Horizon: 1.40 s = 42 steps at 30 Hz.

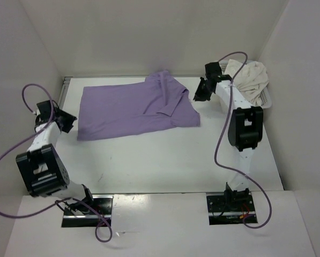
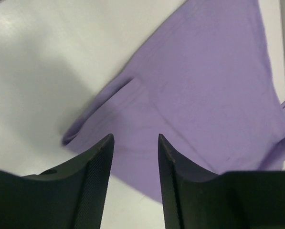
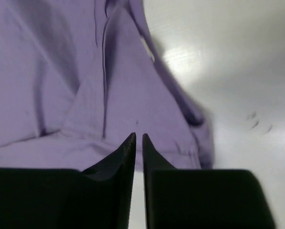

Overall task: Fold and stack the t-shirts
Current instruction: Fold the flattened tshirt in 1/3 of the way

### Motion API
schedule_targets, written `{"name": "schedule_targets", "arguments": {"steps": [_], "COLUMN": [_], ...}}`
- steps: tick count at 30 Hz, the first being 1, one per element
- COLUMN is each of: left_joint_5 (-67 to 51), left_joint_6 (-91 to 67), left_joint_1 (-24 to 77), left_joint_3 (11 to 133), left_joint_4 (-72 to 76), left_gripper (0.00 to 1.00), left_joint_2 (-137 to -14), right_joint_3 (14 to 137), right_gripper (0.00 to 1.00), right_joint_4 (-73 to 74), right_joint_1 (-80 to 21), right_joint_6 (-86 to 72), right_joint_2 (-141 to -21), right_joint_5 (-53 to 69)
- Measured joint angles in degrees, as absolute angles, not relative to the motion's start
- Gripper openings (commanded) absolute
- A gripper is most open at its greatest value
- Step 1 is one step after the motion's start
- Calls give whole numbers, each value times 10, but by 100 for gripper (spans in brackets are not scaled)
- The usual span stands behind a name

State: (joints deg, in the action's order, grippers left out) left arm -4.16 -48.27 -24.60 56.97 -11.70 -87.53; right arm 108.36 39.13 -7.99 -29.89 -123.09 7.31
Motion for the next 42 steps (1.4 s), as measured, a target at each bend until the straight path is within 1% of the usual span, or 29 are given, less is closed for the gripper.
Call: {"name": "schedule_targets", "arguments": {"steps": [1, 2, 5, 6, 8, 9, 10, 12, 14, 19, 21, 25, 26, 28, 29, 31, 33, 34, 36, 37, 38, 39, 42], "left_joint_5": [-41, -41, -41, -42, -46, -48, -49, -52, -54, -61, -61, -61, -61, -62, -62, -62, -63, -63, -65, -65, -66, -67, -67], "left_joint_6": [-483, -485, -485, -486, -490, -495, -498, -501, -509, -514, -514, -515, -515, -515, -515, -516, -516, -517, -517, -517, -517, -515, -512], "left_joint_1": [-250, -255, -264, -266, -269, -270, -272, -273, -274, -274, -274, -274, -274, -274, -274, -274, -274, -274, -274, -274, -274, -274, -274], "left_joint_3": [549, 531, 479, 466, 443, 435, 429, 425, 425, 424, 423, 422, 422, 422, 421, 420, 420, 420, 420, 420, 420, 421, 427], "left_joint_4": [-120, -122, -126, -128, -133, -136, -135, -131, -124, -107, -99, -85, -83, -79, -77, -74, -71, -70, -66, -65, -63, -63, -63], "left_gripper": [43, 36, 35, 37, 43, 44, 44, 44, 44, 40, 37, 29, 26, 22, 18, 13, 7, 6, 3, 0, 0, 0, 0], "left_joint_2": [-849, -830, -798, -799, -803, -808, -814, -825, -837, -851, -854, -865, -870, -877, -880, -883, -888, -891, -894, -895, -895, -896, -900], "right_joint_3": [1041, 1004, 898, 869, 819, 799, 781, 748, 726, 704, 697, 697, 696, 690, 688, 685, 684, 684, 684, 683, 683, 683, 677], "right_gripper": [3, 0, 0, 0, 12, 19, 29, 33, 41, 45, 45, 45, 44, 39, 38, 32, 25, 19, 12, 5, 2, 1, 1], "right_joint_4": [388, 381, 352, 348, 336, 333, 326, 317, 315, 277, 260, 230, 222, 202, 197, 188, 177, 172, 164, 163, 161, 161, 158], "right_joint_1": [-80, -80, -80, -80, -80, -80, -80, -78, -77, -74, -71, -67, -67, -67, -67, -67, -67, -67, -67, -67, -68, -68, -68], "right_joint_6": [-296, -297, -299, -299, -299, -300, -300, -298, -301, -316, -327, -352, -357, -369, -376, -386, -396, -401, -407, -409, -411, -412, -413], "right_joint_2": [-1199, -1169, -1089, -1070, -1045, -1039, -1038, -1038, -1041, -1056, -1063, -1077, -1080, -1082, -1082, -1083, -1085, -1087, -1092, -1094, -1094, -1094, -1091], "right_joint_5": [72, 72, 69, 68, 67, 67, 67, 67, 67, 68, 67, 62, 61, 57, 53, 48, 46, 45, 42, 41, 39, 39, 33]}}
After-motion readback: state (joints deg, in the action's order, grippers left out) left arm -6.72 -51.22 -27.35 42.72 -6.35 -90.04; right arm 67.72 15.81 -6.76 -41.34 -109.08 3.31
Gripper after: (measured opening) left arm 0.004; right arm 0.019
